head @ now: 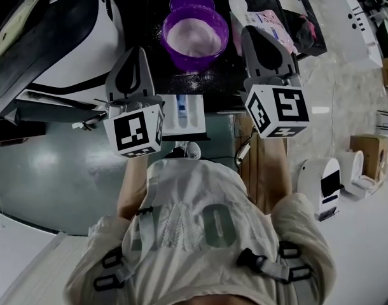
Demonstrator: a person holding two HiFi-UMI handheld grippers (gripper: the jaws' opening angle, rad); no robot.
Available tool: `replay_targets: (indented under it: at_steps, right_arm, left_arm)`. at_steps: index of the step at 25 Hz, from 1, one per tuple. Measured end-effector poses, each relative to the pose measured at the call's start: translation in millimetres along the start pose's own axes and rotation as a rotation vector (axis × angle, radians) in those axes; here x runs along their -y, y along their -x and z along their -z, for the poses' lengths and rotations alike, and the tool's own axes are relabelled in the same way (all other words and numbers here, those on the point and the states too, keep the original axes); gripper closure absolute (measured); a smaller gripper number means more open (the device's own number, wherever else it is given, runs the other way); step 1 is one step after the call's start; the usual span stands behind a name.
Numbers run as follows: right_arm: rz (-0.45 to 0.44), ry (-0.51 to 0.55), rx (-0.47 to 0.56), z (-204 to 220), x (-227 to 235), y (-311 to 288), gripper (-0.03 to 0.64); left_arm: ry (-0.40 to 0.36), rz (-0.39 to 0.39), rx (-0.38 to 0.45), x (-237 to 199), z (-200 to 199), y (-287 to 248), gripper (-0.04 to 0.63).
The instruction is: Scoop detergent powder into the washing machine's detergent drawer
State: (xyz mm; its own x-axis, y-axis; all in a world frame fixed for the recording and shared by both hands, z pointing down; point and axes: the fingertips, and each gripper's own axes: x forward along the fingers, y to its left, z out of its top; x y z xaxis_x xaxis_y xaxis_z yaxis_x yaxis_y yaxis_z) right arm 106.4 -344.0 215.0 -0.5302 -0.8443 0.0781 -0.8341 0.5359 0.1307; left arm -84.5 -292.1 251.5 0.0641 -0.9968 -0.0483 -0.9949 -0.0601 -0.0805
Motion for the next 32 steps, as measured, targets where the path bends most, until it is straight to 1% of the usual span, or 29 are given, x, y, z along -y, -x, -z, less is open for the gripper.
replay_targets:
  at_steps: [3, 7, 12, 19, 24, 27, 32]
  right_arm:
    - [-0.035, 0.011, -0.035, 1.7, -2.4, -14.0, 0.606]
    - [-0.081, 0.067, -0.1, 13.5, -11.8, -30.6, 0.606]
    - [-0.142, 0.147, -0.181, 30.7, -22.9, -50.4, 0.606]
    - [-0.251, 0.32, -0.31, 51.7, -34.6, -73.6, 0.606]
    - [-0.315, 0.486, -0.41, 68.3, -33.5, -87.2, 0.606]
    - [-0.349, 0.543, -0.466, 77.8, -32.2, -92.3, 0.606]
    - [-0.421, 0.642, -0.562, 98.4, -36.4, -95.8, 0.606]
  left_arm:
    - [-0.002, 0.01, -0.012, -2.9, 3.3, -7.0, 0.574]
    - [-0.046, 0.018, -0.042, -7.6, 14.6, -11.5, 0.574]
    - [-0.03, 0.002, -0.078, -19.2, 32.4, -15.3, 0.574]
    - [-0.014, -0.017, -0.112, -32.7, 51.0, -21.7, 0.574]
    - [-0.022, -0.025, -0.136, -40.3, 62.7, -25.1, 0.574]
    - [-0.022, -0.032, -0.149, -45.3, 69.6, -27.2, 0.574]
    - [-0.044, -0.025, -0.158, -46.9, 77.8, -31.5, 0.574]
